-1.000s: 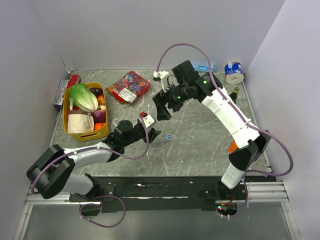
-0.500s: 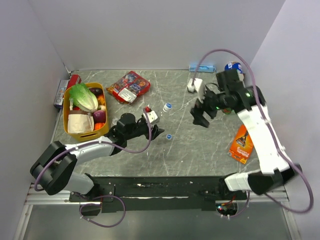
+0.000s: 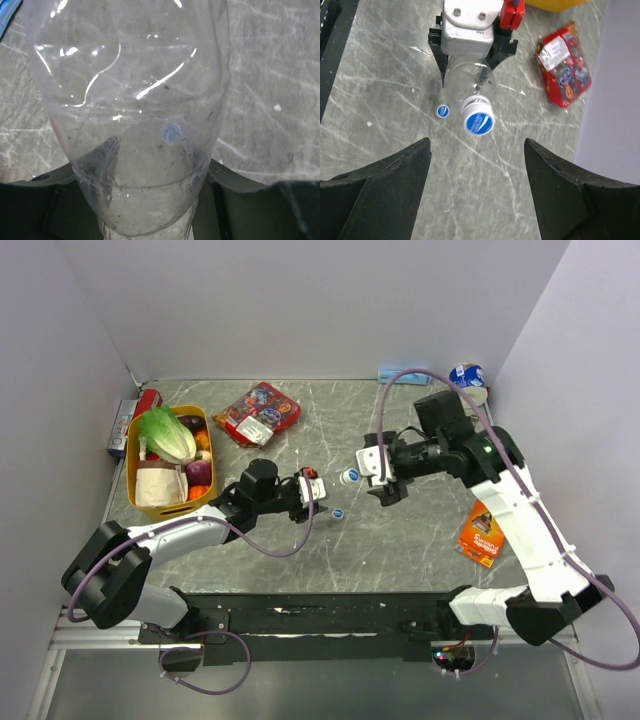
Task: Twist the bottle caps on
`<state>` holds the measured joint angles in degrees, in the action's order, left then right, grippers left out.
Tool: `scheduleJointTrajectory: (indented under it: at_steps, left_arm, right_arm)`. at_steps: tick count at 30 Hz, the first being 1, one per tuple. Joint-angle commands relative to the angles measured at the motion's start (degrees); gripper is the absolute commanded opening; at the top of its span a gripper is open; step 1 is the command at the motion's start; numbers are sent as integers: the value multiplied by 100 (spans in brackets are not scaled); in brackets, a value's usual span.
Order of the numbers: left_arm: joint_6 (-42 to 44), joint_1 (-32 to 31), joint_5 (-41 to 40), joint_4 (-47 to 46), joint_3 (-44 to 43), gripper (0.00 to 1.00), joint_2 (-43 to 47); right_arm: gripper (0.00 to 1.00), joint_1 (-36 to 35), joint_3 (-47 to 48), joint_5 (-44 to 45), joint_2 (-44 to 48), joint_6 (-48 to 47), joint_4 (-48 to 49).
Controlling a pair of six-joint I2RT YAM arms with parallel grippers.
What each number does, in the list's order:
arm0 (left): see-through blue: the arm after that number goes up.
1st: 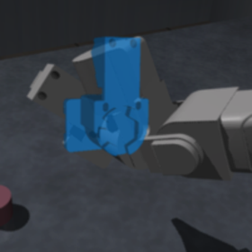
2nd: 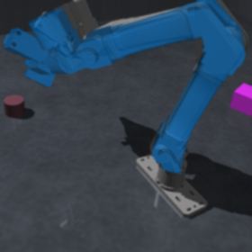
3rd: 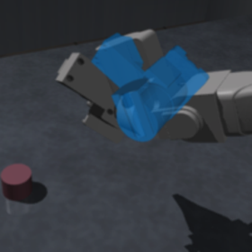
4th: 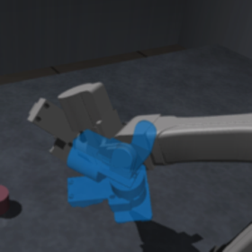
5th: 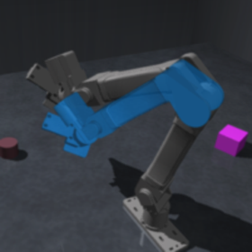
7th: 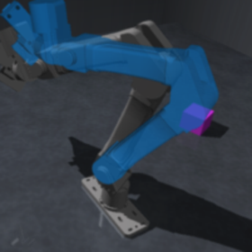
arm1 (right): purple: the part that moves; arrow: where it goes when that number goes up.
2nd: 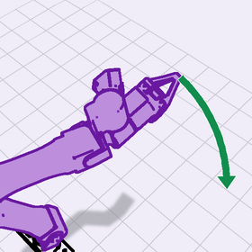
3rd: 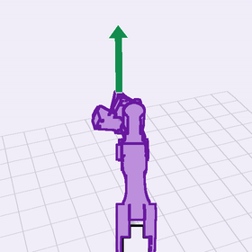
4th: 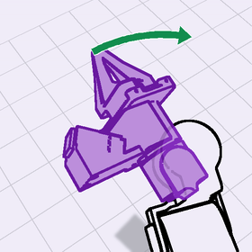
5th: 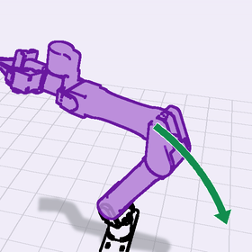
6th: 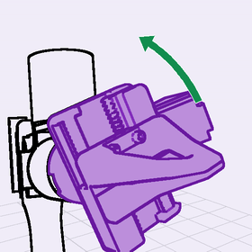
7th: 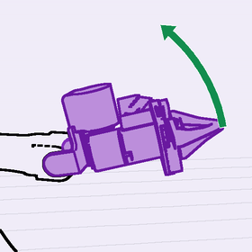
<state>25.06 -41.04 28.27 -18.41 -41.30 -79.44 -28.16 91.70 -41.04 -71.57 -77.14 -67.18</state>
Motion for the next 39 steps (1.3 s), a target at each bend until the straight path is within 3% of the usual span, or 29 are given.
scheduleJointTrajectory:
  at_steps: [1,11,21,31,34,39]
  left_arm:
    - [666,26,231,93,-168,1,236]
    - [737,17,205,-65,-115,1,341]
    - [817,17,258,-171,-133,1,333]
    - [781,26,161,-285,-89,1,359]
    - [659,26,65,-487,-19,1,394]
    - [72,-9,-549,-1716,288,1,552]
  right_arm:
    - [81,-242,-20,-238,-23,-564,47]
    - [74,-444,76,-63,-313,-1206,-638]
    - [67,-541,-390,183,-226,-960,187]
    - [42,-541,-249,245,-428,-636,170]
    - [34,-559,-188,289,-541,-162,292]
    - [27,-506,356,570,-1304,2489,478]
